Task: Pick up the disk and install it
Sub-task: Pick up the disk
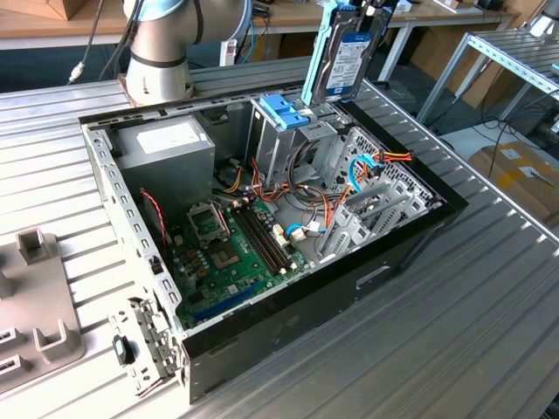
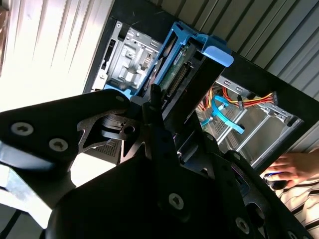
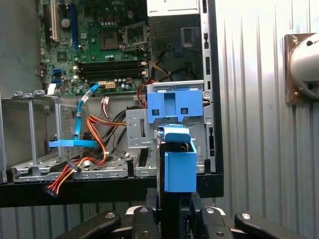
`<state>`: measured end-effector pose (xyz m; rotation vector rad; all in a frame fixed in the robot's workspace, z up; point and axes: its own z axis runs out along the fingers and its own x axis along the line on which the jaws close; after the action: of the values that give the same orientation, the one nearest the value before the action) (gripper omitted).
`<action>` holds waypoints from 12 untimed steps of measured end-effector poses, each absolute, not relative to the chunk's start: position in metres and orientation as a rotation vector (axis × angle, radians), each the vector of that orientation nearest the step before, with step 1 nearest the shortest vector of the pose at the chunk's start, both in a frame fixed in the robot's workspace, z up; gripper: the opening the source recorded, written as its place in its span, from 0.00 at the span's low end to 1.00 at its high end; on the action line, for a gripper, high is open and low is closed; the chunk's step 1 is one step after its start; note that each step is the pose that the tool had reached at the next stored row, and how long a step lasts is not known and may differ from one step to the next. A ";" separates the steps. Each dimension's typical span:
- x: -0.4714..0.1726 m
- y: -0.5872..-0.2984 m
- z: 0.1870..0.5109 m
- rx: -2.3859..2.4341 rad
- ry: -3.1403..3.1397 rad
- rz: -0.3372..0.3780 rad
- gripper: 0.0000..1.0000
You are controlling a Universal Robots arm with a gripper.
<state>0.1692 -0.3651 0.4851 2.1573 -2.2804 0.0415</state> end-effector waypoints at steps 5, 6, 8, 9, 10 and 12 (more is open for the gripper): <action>0.173 -0.365 0.485 2.156 -2.279 0.045 0.35; 0.174 -0.366 0.485 2.156 -2.279 0.046 0.35; 0.175 -0.366 0.485 2.155 -2.278 0.047 0.35; 0.176 -0.366 0.485 2.155 -2.278 0.048 0.35; 0.177 -0.366 0.485 2.155 -2.277 0.048 0.35; 0.179 -0.366 0.485 2.154 -2.277 0.050 0.35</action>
<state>0.1785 -0.3660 0.4848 2.1539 -2.2767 0.0496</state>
